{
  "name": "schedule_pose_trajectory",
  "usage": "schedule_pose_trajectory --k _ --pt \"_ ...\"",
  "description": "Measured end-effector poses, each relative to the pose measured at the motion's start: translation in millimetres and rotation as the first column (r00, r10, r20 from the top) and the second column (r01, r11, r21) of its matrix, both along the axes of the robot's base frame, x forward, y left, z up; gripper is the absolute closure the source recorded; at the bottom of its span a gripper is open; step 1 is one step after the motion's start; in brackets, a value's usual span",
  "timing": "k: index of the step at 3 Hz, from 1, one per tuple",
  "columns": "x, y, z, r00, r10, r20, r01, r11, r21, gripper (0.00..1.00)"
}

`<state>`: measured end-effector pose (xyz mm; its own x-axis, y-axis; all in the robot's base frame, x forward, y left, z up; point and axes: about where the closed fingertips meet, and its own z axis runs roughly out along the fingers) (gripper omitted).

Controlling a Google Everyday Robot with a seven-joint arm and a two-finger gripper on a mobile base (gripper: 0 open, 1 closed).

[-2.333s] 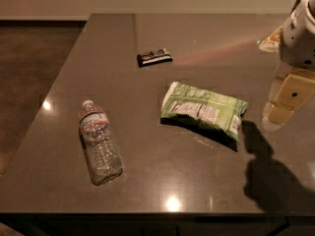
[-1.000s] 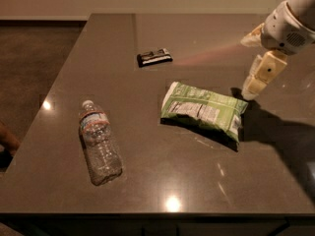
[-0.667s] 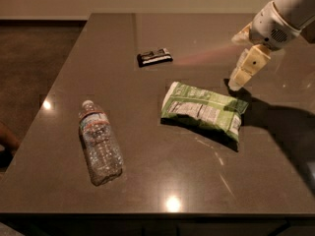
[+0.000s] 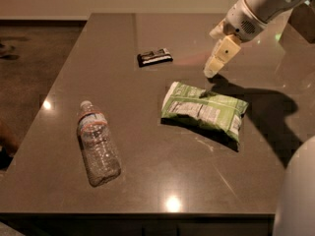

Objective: Move rxbar chocolate near water bottle

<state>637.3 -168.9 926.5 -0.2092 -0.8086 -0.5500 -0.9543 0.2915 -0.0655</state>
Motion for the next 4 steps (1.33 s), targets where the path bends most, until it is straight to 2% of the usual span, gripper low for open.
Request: schedule_pose_trajectory --k 1,2,4 --pt "22 25 -4 0.9996 0.016 0.023 -0.015 1.0 -0.016 0.0" --pt "46 44 -15 0.9994 0.001 0.035 0.0 0.999 -0.038 0.0" --pt "86 67 -46 0.9982 -0.056 -0.024 0.055 0.998 -0.041 0.0"
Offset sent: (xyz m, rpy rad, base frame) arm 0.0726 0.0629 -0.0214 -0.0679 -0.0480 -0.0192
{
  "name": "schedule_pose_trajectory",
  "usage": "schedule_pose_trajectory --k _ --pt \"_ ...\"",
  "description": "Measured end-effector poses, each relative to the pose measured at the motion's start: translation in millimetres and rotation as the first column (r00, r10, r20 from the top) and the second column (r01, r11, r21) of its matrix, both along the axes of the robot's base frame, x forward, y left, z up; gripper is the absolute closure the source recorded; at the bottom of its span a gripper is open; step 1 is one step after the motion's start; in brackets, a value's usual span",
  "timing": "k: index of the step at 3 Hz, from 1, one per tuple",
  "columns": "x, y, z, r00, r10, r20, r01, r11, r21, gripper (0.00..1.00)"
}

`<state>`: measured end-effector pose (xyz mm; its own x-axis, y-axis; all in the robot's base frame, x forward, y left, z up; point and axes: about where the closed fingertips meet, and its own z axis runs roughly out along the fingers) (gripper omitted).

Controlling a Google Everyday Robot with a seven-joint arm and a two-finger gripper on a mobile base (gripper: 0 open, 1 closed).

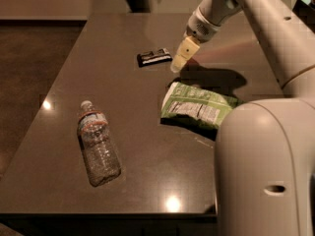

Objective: Move rxbar chocolate near water bottle

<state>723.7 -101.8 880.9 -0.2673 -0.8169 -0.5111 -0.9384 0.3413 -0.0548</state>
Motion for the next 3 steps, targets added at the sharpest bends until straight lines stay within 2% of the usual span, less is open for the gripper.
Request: schedule_pose_trajectory --k 3 --pt "39 26 -29 0.9954 -0.072 -0.064 0.072 0.997 -0.002 0.0"
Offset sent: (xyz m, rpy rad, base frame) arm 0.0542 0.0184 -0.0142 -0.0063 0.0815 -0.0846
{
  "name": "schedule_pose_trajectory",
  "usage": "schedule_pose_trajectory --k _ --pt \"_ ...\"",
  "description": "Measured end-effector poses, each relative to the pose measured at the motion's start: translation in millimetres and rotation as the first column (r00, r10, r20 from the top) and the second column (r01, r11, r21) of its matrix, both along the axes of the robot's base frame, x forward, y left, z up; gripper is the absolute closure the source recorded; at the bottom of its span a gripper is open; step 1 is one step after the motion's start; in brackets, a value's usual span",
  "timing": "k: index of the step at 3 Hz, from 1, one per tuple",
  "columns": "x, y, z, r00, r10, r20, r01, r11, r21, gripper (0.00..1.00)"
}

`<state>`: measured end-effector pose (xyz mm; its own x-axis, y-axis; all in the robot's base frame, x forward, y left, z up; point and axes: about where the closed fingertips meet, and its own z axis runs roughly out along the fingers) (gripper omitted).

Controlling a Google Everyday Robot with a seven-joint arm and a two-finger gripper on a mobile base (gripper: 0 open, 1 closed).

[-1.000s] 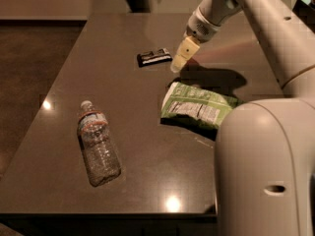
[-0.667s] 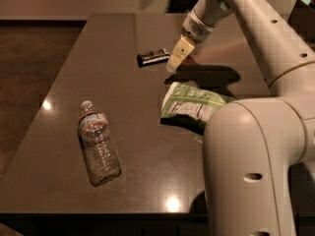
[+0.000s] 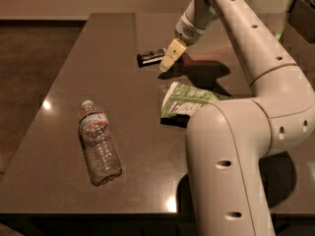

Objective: Move rxbar chocolate near water bottle

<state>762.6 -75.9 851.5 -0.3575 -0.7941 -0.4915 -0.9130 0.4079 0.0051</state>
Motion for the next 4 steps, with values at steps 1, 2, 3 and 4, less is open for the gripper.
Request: schedule_pose_trajectory --k 1,2,3,4 --pt "8 8 -8 0.9998 -0.012 -0.013 0.012 1.0 -0.003 0.0" --pt "12 19 -11 0.9998 -0.011 -0.018 0.011 1.0 -0.001 0.0" --pt "11 23 -2 1.0 0.001 -0.01 -0.001 1.0 0.005 0.0" --pt "3 16 15 0.9998 0.014 0.01 -0.015 1.0 0.009 0.0"
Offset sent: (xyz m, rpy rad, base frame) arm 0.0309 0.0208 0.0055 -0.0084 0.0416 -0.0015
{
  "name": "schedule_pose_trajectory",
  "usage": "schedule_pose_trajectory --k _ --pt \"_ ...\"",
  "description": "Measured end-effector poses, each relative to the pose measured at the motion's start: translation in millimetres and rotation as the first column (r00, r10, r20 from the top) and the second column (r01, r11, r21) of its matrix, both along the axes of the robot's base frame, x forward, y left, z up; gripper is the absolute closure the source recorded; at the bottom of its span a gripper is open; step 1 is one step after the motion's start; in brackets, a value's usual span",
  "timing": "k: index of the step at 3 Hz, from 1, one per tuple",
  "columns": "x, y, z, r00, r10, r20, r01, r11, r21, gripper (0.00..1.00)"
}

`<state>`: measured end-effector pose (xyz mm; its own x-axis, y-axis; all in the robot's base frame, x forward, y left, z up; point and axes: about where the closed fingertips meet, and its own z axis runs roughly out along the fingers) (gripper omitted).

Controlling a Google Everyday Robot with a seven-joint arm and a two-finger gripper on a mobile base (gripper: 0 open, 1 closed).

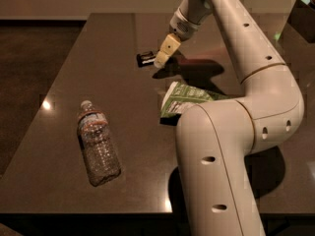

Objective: Move rxbar chocolate near water bottle

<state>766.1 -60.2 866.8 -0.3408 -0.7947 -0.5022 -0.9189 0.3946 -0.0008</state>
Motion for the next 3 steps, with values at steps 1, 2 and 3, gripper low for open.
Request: schedule_pose_trajectory --k 1,2,3 --pt "-14 -14 26 0.9994 0.022 0.025 -0.022 1.0 -0.008 0.0" --pt "-31 -28 56 0.9971 0.043 0.062 -0.042 0.999 -0.018 0.0" --pt "-54 -40 87 0.9924 0.072 0.1 -0.071 0.997 -0.015 0.0"
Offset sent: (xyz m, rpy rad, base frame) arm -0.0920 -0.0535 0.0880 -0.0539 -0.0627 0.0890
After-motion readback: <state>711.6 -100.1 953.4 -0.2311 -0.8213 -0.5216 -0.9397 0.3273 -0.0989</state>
